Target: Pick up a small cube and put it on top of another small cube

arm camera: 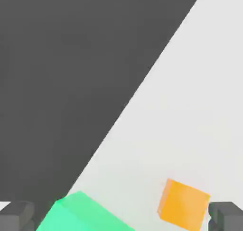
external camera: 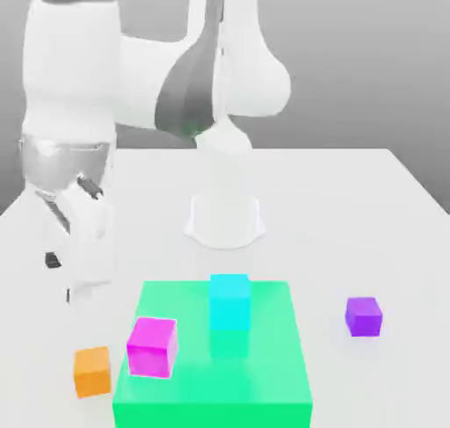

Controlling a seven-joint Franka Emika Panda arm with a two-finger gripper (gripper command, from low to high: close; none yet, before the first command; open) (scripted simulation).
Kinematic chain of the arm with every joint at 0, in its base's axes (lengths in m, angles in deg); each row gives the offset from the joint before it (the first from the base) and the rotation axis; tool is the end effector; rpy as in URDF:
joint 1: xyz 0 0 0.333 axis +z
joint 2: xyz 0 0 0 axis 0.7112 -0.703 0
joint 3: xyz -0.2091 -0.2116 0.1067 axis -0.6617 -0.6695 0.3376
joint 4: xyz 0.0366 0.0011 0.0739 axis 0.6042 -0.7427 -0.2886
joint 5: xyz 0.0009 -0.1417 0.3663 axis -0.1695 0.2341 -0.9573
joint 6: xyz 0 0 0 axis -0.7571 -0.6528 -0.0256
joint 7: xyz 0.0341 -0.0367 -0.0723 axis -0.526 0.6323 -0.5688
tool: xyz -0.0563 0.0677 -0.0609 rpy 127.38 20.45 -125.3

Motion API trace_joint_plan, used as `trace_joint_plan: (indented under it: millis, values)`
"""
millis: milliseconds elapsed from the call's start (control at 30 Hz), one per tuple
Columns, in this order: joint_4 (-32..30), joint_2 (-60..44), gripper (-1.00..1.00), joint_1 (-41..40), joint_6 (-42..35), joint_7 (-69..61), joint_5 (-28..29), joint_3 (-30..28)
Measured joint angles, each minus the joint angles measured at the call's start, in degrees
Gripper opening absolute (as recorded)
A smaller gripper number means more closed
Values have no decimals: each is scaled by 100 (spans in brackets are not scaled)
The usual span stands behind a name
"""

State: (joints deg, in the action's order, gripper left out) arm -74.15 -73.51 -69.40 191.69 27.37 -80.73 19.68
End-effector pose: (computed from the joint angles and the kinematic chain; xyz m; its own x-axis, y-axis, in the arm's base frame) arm 0.4502 -0.1800 0.2775 -0.3448 -0.9367 0.0606 -0.9334 0.3353 -0.1278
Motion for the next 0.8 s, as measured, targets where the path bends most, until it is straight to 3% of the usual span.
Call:
trace_joint_plan:
  millis: [167, 300, 333, 567, 800]
  values:
    - [-193, -982, 0, -180, 518, 412, -559, -29]
    - [-62, -1816, 0, -178, 1156, 476, -590, -62]
    - [-28, -1993, -100, -161, 1294, 485, -580, -81]
    - [-23, -2019, -100, -164, 1325, 493, -574, -79]
    - [-152, -921, -100, -242, 304, 299, -613, 1]
